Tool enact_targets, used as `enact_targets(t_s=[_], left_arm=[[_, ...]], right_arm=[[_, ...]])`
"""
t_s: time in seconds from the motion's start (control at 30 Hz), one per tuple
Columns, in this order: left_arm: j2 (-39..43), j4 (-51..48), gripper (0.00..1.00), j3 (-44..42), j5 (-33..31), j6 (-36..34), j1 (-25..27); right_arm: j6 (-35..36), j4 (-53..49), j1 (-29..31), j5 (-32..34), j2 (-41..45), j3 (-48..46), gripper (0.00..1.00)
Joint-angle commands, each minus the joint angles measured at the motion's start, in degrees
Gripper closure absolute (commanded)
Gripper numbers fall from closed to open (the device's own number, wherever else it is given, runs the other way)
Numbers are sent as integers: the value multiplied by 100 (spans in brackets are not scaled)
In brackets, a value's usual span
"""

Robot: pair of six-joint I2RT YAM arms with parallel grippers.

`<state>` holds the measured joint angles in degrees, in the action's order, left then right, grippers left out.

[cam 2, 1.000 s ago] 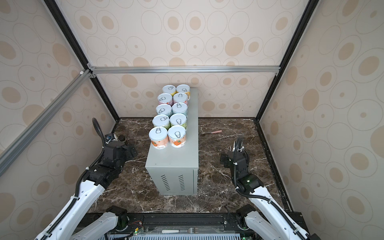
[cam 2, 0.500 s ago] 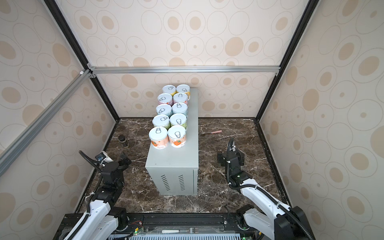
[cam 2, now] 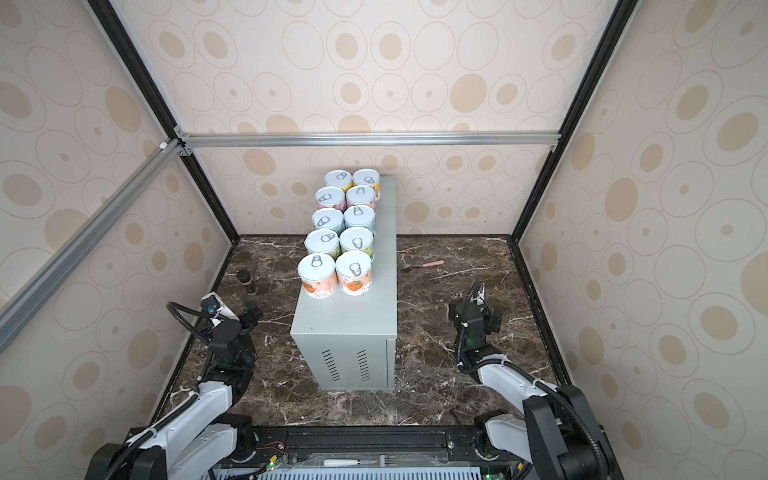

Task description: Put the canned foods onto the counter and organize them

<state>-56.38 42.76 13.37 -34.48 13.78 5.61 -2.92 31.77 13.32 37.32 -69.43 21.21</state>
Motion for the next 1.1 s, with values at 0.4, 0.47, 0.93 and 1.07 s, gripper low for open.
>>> enact_targets(t_s=[0.4,0.47,0.93,1.07], left_arm=[[-2140,1799,1,606,2715,-661,-81],[-2106,1766,1,586,2771,-671,-83],[-1698,1971,1,-312,3228,-1369,-232],[-2126,2579,1,-308,3507,-1456,-220]], right_arm=[[301,3450,-477,-1104,-1474,-904,0],[284,3499,-479,-1205,-1418,-991,0],[1008,4941,65,-1255,-1869,-1481,1],[1046,4933,108,-1273,-1929,-1456,1]])
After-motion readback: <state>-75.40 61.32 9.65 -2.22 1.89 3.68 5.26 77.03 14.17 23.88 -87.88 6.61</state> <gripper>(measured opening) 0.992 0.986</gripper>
